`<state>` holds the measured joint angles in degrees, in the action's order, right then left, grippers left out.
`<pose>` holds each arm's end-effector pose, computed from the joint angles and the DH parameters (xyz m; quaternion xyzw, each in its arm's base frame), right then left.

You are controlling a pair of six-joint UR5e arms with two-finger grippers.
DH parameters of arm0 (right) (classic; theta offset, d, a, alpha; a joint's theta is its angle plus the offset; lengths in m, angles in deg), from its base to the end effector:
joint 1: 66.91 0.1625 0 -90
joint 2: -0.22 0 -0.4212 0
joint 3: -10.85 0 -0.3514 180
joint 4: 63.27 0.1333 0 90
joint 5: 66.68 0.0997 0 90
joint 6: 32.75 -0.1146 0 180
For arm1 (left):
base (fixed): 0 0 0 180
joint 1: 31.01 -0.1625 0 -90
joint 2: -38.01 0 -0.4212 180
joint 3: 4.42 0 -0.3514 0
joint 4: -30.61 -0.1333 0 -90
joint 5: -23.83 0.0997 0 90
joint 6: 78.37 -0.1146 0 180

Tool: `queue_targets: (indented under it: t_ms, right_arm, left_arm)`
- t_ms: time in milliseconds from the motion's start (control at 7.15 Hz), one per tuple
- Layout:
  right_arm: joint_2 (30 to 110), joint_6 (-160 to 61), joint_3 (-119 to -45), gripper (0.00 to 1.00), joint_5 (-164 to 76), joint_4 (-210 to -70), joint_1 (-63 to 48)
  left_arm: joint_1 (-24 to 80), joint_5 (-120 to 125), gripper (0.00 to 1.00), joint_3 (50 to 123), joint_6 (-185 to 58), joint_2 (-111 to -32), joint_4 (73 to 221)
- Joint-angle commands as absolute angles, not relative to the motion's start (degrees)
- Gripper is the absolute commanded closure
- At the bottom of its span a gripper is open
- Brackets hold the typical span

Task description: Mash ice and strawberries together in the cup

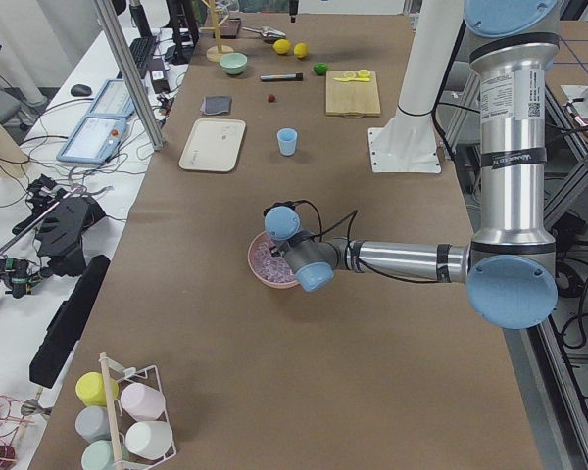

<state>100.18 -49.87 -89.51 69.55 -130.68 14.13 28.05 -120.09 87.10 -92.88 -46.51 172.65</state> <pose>-0.0126 -0.4043 0.6089 0.0918 -0.4161 -0.0139 0.9046 0.1847 -0.3873 0.5769 0.3002 0.4617 0.4848 0.6795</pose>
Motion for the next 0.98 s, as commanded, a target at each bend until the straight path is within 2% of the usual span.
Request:
queue_targets:
  t_ms: [0,419,559,839]
  right_arm:
    - [100.2,-49.7,-89.7,0.00,69.6,-130.7,14.1]
    - [99.5,-49.0,-90.7,0.00,69.6,-130.7,14.1]
    - [100.0,-48.9,-90.9,0.00,69.5,-130.6,14.1]
    - [102.8,-49.7,-95.4,0.00,69.5,-130.7,14.3]
  left_arm:
    - [29.3,-119.7,0.04,87.3,-93.0,-45.2,173.0]
    - [31.6,-119.8,0.03,87.3,-92.9,-45.4,172.7]
    - [31.5,-118.5,0.03,84.9,-93.0,-47.2,172.6]
    - [30.8,-118.3,0.04,84.4,-92.8,-50.0,172.4]
